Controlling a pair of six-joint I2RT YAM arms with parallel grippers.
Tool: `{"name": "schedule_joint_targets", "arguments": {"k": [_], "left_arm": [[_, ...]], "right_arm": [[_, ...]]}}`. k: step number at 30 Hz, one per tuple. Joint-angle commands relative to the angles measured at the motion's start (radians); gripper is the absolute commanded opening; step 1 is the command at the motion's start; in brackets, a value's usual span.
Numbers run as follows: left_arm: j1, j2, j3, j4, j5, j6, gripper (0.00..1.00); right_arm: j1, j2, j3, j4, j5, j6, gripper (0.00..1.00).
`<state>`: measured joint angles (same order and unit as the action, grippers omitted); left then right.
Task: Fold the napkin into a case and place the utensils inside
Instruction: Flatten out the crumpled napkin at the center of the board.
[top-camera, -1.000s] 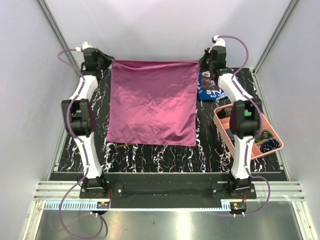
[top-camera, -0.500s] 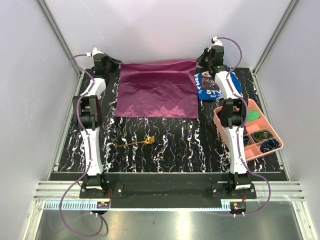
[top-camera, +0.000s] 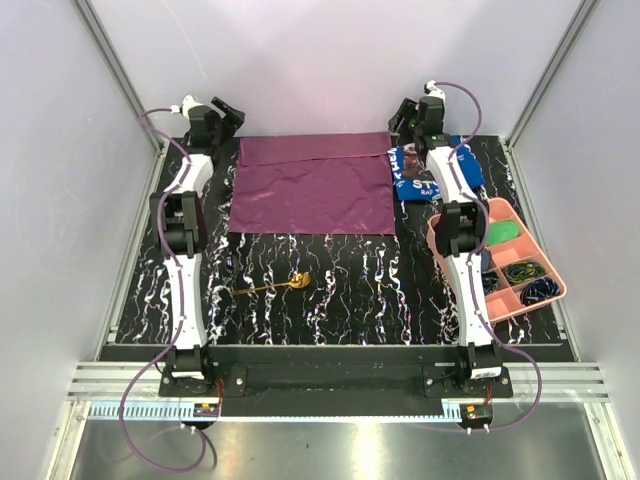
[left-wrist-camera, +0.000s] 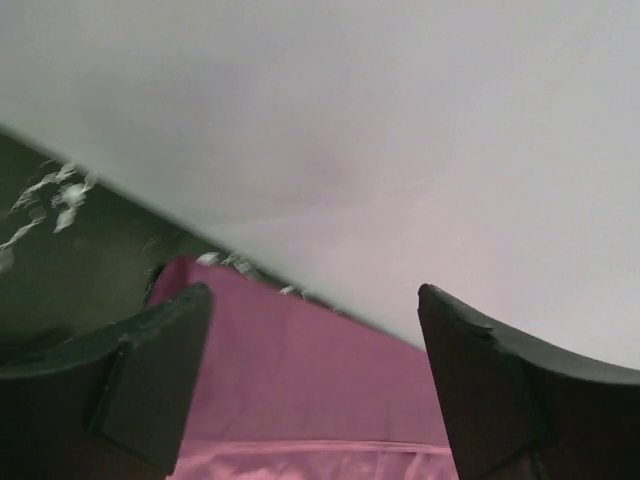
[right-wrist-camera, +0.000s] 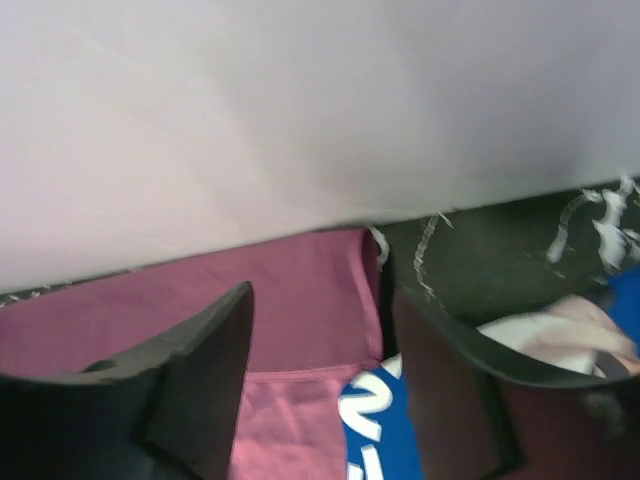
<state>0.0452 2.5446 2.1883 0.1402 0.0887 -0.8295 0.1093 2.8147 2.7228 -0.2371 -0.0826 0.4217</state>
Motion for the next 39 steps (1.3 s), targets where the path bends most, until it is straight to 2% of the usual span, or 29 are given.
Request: {"name": "schedule_joint_targets", "arguments": {"k": [1, 3, 5, 6, 7, 9, 10, 13, 14, 15, 18, 24, 26, 34, 39], "left_arm": [[-0.019, -0.18, -0.087, -0.23, -0.133, 0.145, 0.91], [-0.028, -0.337, -0.226, -0.241, -0.158, 0.167, 0.9], [-0.041, -0.494, -0.442, -0.272, -0.178, 0.144, 0.87], [-0.041, -0.545, -0.514, -0.275, -0.169, 0.12, 0.84], [-0.069, -0.638, -0.656, -0.281, -0.161, 0.107, 0.79], [-0.088, -0.726, -0.787, -0.278, -0.12, 0.063, 0.74], [-0.112, -0.794, -0.915, -0.26, -0.106, 0.061, 0.71], [-0.145, -0.889, -1.056, -0.254, -0.035, 0.052, 0.54], [-0.148, -0.906, -1.132, -0.251, -0.008, 0.047, 0.41], [-0.151, -0.922, -1.163, -0.251, 0.031, 0.049, 0.35], [-0.162, -0.981, -1.277, -0.258, 0.06, 0.062, 0.21], [-0.163, -1.089, -1.417, -0.307, 0.019, 0.069, 0.15], [-0.163, -1.104, -1.449, -0.338, 0.003, 0.058, 0.09], [-0.148, -1.139, -1.513, -0.479, -0.116, 0.032, 0.04], [-0.102, -1.167, -1.567, -0.513, -0.124, -0.003, 0.03]], "right_arm": [[0.0, -0.174, -0.082, -0.115, 0.072, -0.031, 0.74], [0.01, -0.308, -0.258, -0.172, 0.078, -0.037, 0.79], [0.038, -0.429, -0.375, -0.204, 0.08, -0.04, 0.82], [0.052, -0.469, -0.49, -0.211, 0.078, -0.046, 0.84], [0.067, -0.507, -0.553, -0.217, 0.078, -0.043, 0.85], [0.115, -0.616, -0.741, -0.197, 0.046, -0.014, 0.87], [0.134, -0.653, -0.803, -0.183, 0.023, 0.003, 0.87], [0.231, -0.771, -1.01, -0.078, -0.081, 0.045, 0.86], [0.257, -0.803, -1.044, -0.065, -0.101, 0.049, 0.85], [0.317, -0.814, -1.099, -0.051, -0.126, 0.06, 0.83], [0.416, -0.836, -1.172, -0.025, -0.175, 0.06, 0.78], [0.515, -0.828, -1.25, 0.07, -0.269, 0.094, 0.7], [0.556, -0.804, -1.246, 0.081, -0.281, 0.094, 0.67], [0.656, -0.727, -1.23, 0.111, -0.333, 0.111, 0.59], [0.702, -0.695, -1.219, 0.111, -0.339, 0.101, 0.54]]}}
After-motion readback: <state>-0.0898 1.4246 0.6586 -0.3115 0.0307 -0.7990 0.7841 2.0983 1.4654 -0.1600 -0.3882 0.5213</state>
